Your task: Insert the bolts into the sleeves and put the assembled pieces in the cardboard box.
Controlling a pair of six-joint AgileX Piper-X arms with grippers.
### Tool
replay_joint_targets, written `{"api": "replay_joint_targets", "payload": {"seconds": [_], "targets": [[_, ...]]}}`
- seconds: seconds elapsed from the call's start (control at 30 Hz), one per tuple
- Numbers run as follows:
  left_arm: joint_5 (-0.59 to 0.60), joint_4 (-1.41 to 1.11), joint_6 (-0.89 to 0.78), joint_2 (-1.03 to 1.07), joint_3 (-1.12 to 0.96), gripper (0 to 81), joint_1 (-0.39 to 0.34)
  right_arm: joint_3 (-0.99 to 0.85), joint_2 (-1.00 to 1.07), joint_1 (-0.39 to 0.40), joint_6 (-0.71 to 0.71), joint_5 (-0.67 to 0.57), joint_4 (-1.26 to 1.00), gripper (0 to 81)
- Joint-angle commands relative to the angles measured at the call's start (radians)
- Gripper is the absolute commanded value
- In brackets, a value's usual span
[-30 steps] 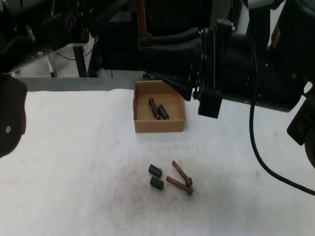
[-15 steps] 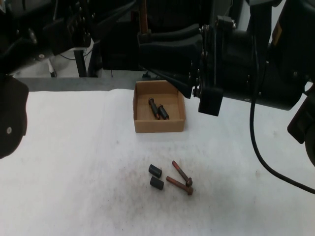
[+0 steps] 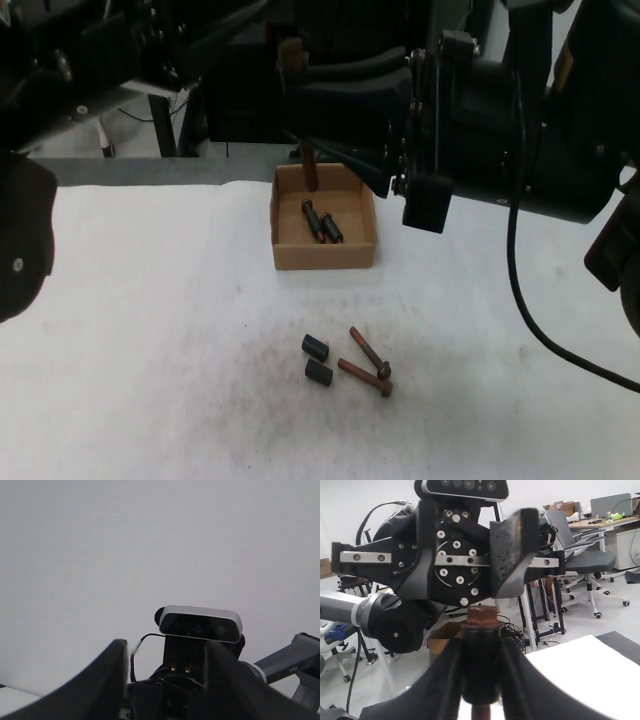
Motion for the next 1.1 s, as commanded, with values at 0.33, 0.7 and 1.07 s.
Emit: {"api": "replay_joint_targets", "payload": {"seconds": [0.33, 0.7, 1.07], "targets": [[-0.093, 0.077, 0.089, -0.006, -0.004, 0.3, 0.098, -0.19, 0.087, -0.079, -0.081, 0.374, 0.438, 0.8], [-0.374, 0.952, 0.443, -0.087, -0.004, 0.3, 0.102, -0.783, 0.621, -0.197, -0.093, 0.45, 1.027, 0.8], [-0.765, 1.57, 0.787, -0.179, -0.004, 0.3, 0.102, -1.231, 1.033, -0.227, -0.117, 0.557, 1.258, 0.8]]}}
